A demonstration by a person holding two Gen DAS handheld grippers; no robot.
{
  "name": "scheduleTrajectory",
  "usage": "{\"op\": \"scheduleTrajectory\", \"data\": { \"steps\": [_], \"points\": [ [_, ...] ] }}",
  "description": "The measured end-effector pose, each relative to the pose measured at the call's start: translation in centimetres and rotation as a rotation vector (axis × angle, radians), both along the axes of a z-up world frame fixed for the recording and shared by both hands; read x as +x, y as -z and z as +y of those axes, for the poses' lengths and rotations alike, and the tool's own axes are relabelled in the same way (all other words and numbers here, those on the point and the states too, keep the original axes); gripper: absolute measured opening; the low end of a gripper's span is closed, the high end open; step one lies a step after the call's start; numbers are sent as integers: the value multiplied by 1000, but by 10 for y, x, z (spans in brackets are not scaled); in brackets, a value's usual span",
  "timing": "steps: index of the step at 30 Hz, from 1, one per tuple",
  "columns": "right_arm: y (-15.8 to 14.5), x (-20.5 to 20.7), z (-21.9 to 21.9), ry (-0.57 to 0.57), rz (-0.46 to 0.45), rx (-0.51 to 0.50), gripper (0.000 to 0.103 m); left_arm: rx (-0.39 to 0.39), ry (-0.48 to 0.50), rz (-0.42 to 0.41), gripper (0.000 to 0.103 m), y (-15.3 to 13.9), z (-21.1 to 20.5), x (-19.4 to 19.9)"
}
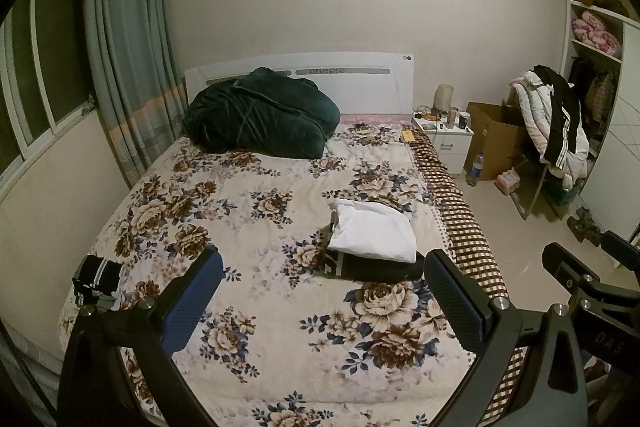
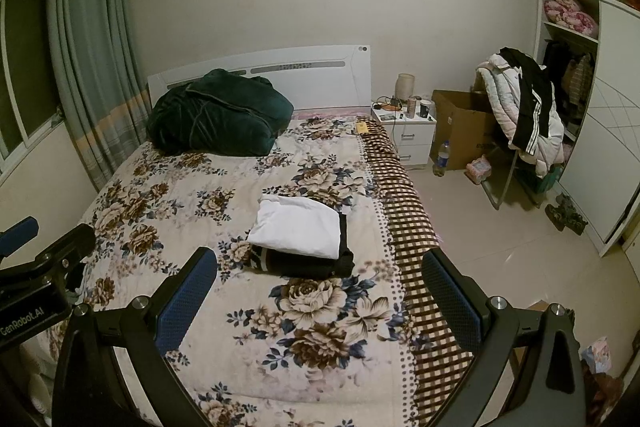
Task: Fold small clothes
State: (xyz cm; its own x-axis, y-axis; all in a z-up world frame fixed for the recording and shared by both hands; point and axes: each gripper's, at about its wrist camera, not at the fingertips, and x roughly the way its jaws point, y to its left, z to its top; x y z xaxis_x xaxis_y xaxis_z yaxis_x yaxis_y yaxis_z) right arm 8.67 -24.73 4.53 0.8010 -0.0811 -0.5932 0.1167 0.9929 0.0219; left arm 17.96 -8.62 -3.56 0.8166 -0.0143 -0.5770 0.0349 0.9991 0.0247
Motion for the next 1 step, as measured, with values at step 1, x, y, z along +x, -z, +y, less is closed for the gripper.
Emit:
{"op": "scheduleTrajectory", "data": {
  "steps": [1],
  "points": [
    [0,0,0,0,-1,2,103,-2,0,2,103,0,1,1]
  ]
}}
